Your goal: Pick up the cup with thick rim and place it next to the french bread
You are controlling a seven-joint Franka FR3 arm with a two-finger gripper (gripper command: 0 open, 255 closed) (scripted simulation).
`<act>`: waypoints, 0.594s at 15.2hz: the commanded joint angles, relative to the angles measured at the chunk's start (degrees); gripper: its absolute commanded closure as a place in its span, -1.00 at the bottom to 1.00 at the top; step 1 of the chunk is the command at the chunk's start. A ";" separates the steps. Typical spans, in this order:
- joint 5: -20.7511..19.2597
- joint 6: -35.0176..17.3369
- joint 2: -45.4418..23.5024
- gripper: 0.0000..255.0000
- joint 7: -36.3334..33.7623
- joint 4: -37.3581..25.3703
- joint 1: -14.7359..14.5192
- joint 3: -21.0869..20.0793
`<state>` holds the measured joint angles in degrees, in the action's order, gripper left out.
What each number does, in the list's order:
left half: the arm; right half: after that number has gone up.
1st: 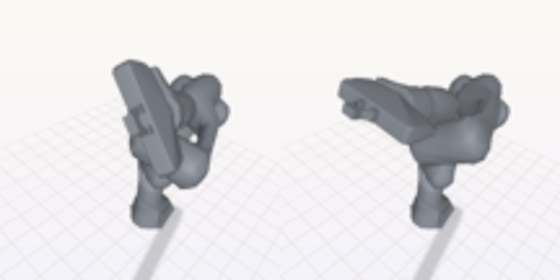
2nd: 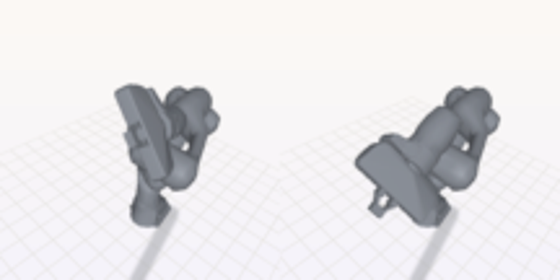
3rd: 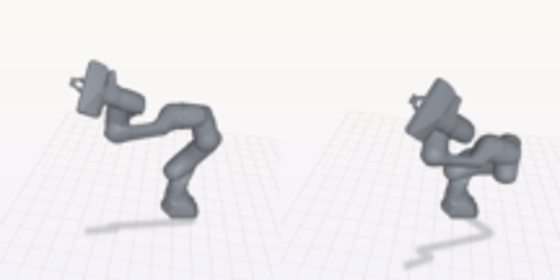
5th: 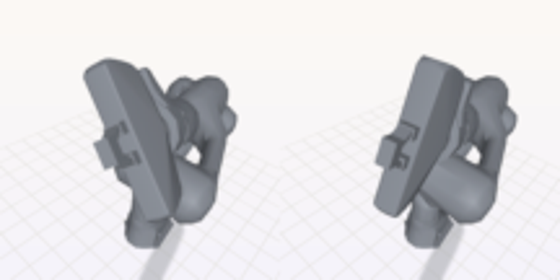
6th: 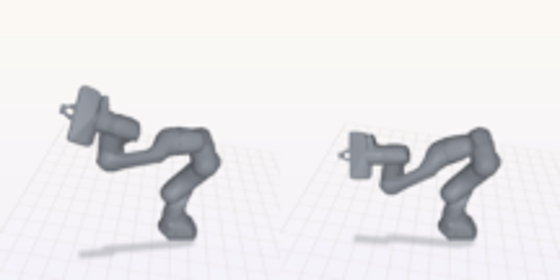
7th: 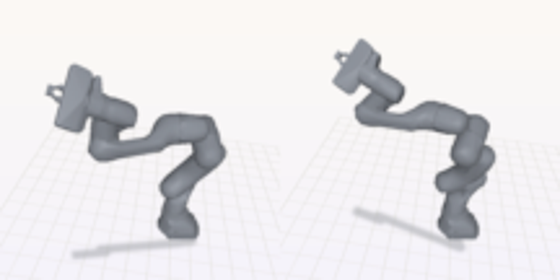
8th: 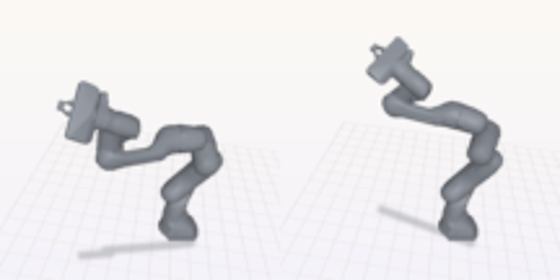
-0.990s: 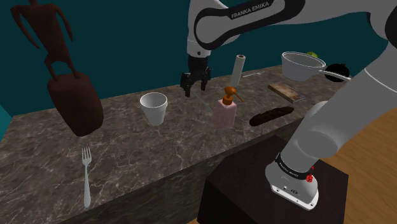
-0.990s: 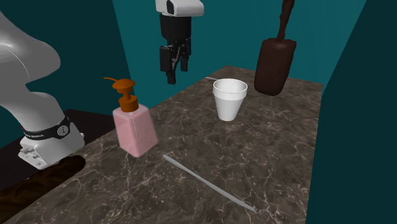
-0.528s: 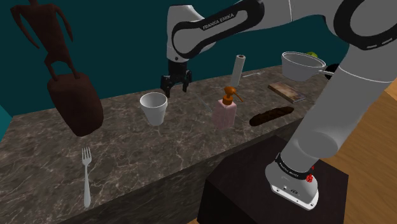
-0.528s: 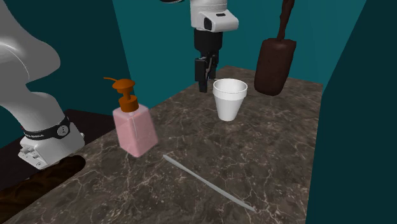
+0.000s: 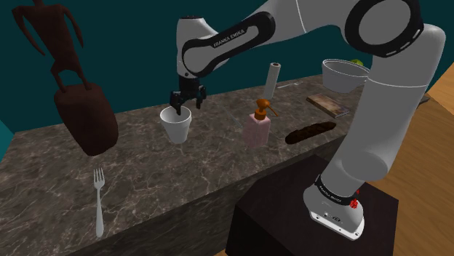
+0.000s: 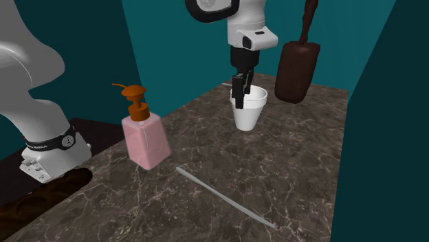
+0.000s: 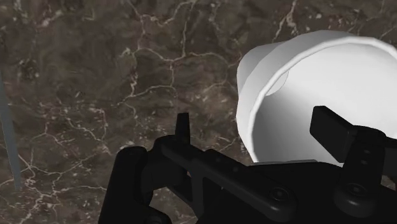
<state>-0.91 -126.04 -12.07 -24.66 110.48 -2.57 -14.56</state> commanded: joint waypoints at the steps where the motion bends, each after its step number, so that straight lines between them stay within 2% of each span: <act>1: -0.23 -1.30 -0.71 -1.00 -0.10 0.55 -0.05 0.07; 4: -0.56 -3.00 -1.78 -1.00 -0.32 1.22 -0.18 0.14; 9: -0.57 -2.99 -1.79 -1.00 -0.32 1.20 -0.18 0.14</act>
<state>-1.47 -129.02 -13.84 -24.99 111.68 -2.75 -14.42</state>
